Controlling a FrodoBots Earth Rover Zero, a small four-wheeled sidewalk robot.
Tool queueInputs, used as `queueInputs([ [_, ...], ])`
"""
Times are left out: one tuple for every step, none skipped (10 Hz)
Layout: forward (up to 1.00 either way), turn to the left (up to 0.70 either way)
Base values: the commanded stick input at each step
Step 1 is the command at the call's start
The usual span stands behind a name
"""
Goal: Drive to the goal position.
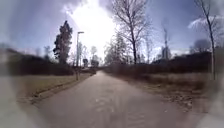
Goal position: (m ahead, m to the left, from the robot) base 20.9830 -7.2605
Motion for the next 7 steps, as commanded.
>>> queueInputs([
  [1.0,0.27],
  [1.0,0.27],
  [1.0,0.27],
  [1.0,0.27],
  [1.0,0.27],
  [1.0,0.27],
  [1.0,0.27],
])
